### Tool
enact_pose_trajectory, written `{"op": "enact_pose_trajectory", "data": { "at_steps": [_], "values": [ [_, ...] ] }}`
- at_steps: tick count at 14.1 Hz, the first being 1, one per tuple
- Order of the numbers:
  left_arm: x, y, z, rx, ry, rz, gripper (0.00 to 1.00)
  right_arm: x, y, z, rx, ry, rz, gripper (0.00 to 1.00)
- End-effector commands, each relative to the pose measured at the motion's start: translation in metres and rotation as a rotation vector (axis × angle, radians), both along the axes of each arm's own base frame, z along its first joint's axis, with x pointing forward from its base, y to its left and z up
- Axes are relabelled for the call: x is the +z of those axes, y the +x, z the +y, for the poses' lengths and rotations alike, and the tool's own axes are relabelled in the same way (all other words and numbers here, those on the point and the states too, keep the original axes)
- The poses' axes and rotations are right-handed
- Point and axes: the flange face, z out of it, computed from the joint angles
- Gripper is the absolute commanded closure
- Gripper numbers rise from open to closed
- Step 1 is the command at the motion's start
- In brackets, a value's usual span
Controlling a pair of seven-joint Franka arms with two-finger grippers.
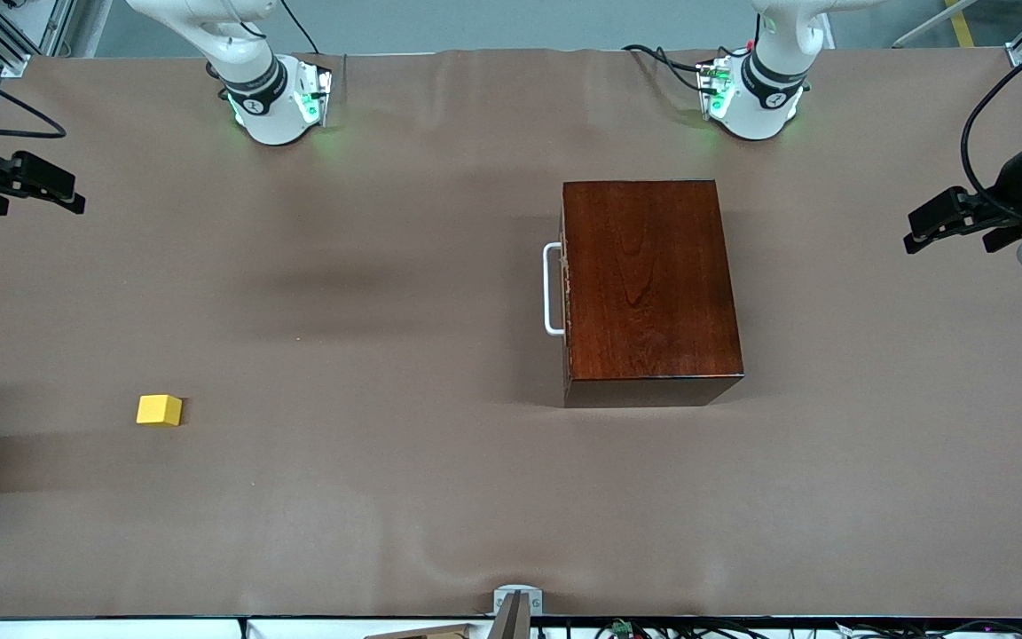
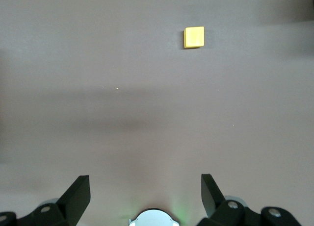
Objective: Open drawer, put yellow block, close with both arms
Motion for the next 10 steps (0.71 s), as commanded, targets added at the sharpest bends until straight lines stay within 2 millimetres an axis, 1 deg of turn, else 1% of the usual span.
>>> {"op": "enact_pose_trajectory", "data": {
  "at_steps": [1,2,5,7,10],
  "values": [
    [0.0063,-0.0050,-0.0002,0.012,0.008,-0.012,0.00,0.0062,0.0022,0.0071,0.010,-0.001,-0.035,0.00],
    [0.0071,-0.0050,-0.0011,0.010,0.008,-0.014,0.00,0.0039,0.0038,0.0070,0.010,-0.001,-0.032,0.00],
    [0.0055,-0.0052,-0.0018,0.006,0.010,-0.009,0.00,0.0052,0.0003,0.0091,0.017,-0.005,-0.021,0.00],
    [0.0070,-0.0057,-0.0028,-0.001,0.009,-0.013,0.00,0.0052,0.0001,0.0033,0.006,-0.007,-0.021,0.00],
    [0.0080,-0.0054,-0.0027,0.000,0.010,-0.017,0.00,0.0046,0.0008,0.0024,0.003,-0.007,-0.023,0.00]
  ]
}}
